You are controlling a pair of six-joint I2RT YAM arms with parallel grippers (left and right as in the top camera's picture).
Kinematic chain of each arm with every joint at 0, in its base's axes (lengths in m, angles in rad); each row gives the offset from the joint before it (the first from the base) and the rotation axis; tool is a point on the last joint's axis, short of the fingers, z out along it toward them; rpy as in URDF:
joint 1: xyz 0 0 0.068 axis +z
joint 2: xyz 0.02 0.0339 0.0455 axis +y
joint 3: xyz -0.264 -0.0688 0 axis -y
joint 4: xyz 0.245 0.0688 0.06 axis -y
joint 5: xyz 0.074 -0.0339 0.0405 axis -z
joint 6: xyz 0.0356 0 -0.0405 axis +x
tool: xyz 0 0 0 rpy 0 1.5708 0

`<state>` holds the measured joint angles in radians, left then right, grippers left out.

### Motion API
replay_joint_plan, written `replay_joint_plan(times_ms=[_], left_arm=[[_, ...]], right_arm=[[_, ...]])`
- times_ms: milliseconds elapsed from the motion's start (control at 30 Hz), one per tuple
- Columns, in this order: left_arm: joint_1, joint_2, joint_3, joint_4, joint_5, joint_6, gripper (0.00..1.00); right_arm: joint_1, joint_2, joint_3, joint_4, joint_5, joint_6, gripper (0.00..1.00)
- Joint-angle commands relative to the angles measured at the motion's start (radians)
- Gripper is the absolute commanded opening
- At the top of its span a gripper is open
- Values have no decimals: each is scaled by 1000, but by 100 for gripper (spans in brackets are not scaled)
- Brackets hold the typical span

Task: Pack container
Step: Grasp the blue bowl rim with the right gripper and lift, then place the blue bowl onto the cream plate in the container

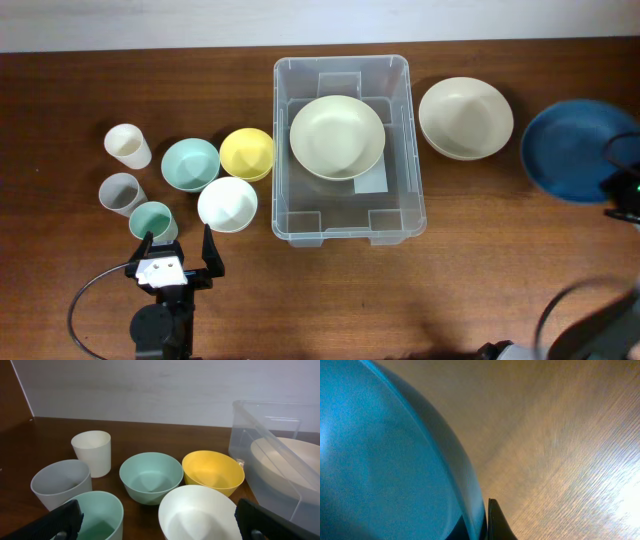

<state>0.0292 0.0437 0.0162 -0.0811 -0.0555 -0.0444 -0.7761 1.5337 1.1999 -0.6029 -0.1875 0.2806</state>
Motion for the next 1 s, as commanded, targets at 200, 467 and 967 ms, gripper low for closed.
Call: replay_joint_plan(times_ms=[200,467,967], left_arm=[[-3,-6,-7,2,8,16,100],[-3,-6,-7,2,8,16,100],[-3,-6,-7,2,8,16,100]], right_arm=[[277,-360,33,9,-63,-2,4],[739,-242,33,179,157,-35,4],[1057,256,51,444,253,-112,4]])
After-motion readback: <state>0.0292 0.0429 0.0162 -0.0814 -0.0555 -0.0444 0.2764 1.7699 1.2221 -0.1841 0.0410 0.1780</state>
